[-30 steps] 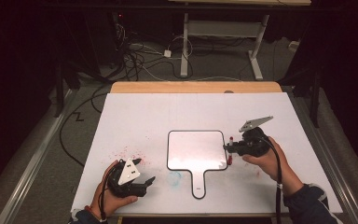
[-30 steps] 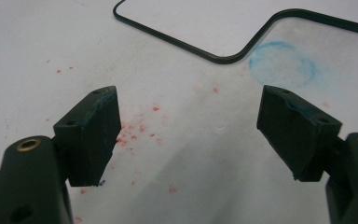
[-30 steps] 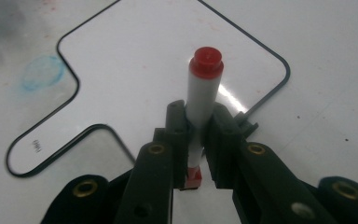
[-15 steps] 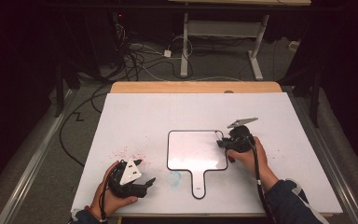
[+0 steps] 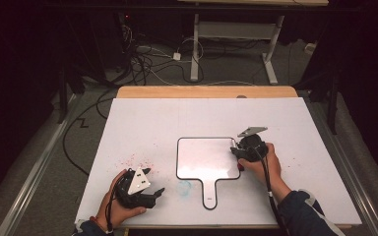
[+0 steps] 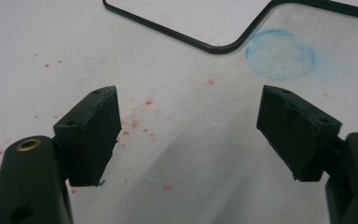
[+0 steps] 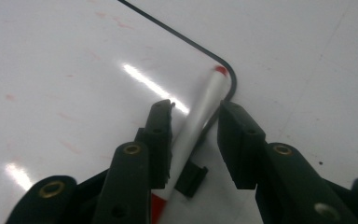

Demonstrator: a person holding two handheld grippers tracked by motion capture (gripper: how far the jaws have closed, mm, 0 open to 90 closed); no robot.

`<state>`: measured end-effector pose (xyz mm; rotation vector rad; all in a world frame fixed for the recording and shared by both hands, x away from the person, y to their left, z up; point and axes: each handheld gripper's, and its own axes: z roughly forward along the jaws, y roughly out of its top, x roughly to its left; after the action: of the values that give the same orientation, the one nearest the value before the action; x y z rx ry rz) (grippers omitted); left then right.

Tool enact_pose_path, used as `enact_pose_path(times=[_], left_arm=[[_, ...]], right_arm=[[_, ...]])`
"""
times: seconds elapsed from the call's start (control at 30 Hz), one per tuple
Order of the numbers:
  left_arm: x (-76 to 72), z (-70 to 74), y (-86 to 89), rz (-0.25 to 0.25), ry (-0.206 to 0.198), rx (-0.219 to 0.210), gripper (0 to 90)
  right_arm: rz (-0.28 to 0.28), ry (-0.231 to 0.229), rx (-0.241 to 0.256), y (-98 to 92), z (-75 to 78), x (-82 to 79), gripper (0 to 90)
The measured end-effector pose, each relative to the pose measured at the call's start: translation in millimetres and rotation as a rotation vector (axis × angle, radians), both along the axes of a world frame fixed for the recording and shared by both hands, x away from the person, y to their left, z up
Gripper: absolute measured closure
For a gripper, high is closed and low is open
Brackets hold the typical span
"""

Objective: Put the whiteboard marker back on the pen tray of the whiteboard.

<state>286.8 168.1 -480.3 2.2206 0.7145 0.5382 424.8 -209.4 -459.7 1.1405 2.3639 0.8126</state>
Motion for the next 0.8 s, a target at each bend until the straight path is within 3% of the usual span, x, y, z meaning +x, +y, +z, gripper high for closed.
enact_pose_path(times=[0.2, 0.47, 0.63, 0.7, 0.8], left_arm=[[0.5, 0.0, -0.5, -0.003, 0.001, -0.001, 20.7], [0.4, 0.5, -0.3, -0.006, -0.002, -0.001, 20.7], [1.1, 0.6, 0.0, -0.002, -0.004, -0.003, 20.7], [1.2, 0.8, 0.1, 0.003, -0.006, -0.007, 20.7], [1.4, 1.1, 0.3, 0.006, -0.005, -0.003, 20.7]], right_arm=[[-0.020, 0.015, 0.016, -7.4, 0.3, 1.4, 63.8], [-0.007, 0.012, 0.040, -9.0, 3.4, -2.5, 56.9], [0.041, -0.066, 0.062, -13.2, 19.0, -13.4, 50.9], [0.095, -0.120, 0.087, -16.8, 28.3, -20.7, 49.1], [0.145, -0.220, 0.084, -24.5, 43.4, -35.0, 44.7]])
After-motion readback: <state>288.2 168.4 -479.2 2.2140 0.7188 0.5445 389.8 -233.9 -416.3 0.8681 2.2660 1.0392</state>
